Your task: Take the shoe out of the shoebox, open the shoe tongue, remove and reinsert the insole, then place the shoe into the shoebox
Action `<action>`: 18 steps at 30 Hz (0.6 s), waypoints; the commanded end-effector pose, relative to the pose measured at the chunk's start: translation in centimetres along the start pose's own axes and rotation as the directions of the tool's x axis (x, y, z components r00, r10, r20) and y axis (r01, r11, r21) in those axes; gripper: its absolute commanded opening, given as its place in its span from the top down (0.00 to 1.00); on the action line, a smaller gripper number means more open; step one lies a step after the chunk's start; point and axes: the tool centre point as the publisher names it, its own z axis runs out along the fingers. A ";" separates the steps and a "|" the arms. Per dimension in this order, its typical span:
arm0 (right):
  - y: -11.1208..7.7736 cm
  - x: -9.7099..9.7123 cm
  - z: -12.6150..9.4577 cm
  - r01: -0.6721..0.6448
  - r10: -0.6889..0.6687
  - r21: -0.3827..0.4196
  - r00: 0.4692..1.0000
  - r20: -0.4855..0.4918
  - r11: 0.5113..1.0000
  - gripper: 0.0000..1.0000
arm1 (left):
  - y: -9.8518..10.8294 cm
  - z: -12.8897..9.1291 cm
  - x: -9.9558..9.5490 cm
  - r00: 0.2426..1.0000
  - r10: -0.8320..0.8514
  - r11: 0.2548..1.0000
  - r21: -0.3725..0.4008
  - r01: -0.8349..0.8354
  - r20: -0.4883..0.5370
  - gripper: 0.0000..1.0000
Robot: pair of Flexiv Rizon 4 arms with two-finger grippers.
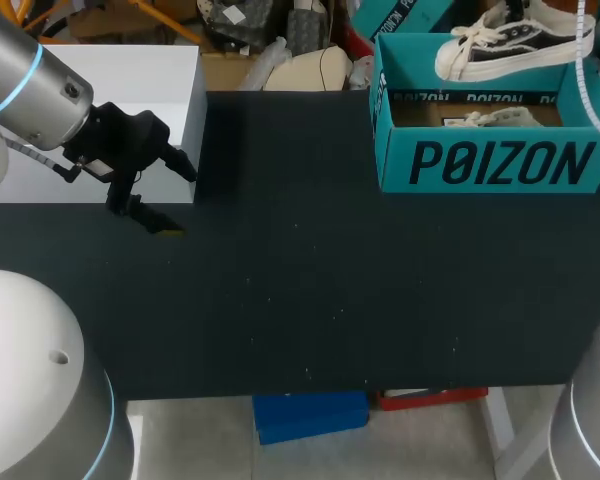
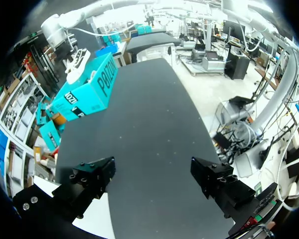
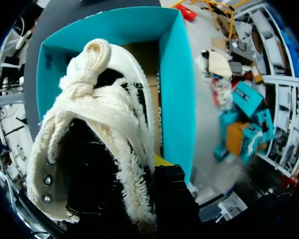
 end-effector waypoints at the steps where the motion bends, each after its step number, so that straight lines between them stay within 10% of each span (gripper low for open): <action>1: 0.5 -3.0 3.0 -0.015 0.014 -0.019 1.000 -0.019 1.000 1.00 | 0.0 0.0 0.0 1.000 -0.001 1.000 -0.005 0.001 -0.002 0.00; 18: 2.7 -2.3 9.7 -0.064 0.065 -0.056 0.998 0.022 0.996 1.00 | 0.0 0.0 0.0 1.000 -0.001 1.000 -0.005 0.001 -0.002 0.00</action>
